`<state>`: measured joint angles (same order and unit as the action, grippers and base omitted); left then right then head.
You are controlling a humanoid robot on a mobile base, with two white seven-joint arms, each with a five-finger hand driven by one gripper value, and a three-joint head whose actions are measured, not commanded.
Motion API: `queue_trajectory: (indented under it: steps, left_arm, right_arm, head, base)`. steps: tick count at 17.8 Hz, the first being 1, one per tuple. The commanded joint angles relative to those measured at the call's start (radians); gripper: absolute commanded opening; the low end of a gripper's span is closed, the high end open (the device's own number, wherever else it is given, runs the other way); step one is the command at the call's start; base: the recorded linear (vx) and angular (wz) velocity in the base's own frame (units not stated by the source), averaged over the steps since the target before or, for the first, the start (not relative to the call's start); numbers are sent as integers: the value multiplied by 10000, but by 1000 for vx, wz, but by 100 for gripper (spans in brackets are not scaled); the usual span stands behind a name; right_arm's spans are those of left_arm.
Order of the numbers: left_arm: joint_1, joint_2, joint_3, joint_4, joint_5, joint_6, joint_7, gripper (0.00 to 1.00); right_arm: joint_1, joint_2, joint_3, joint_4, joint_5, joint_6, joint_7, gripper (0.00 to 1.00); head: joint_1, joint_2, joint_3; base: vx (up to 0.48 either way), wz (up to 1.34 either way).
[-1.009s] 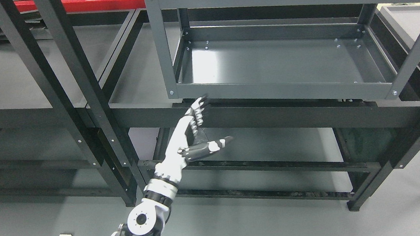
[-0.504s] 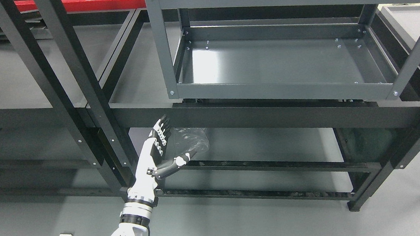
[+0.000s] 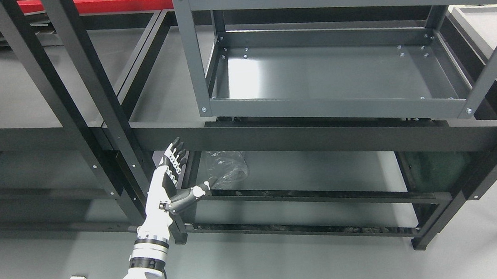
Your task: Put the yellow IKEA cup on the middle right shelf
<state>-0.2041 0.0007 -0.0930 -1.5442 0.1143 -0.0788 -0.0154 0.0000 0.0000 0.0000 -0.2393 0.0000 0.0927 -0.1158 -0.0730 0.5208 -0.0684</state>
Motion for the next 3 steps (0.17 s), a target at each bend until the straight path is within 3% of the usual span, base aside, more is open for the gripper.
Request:
queue_trajectory:
  steps: [1, 3]
  left_arm:
    - [16, 168, 347, -266, 8, 21, -15, 99]
    - [16, 168, 331, -250, 8, 21, -15, 99]
  right_arm:
    - [138, -175, 169, 0, -245, 8, -7, 99]
    - [138, -175, 169, 0, -245, 8, -7, 99]
  head:
    - [0, 0, 0]
    - [0, 0, 0]
  base:
    - [0, 0]
    - [9, 0]
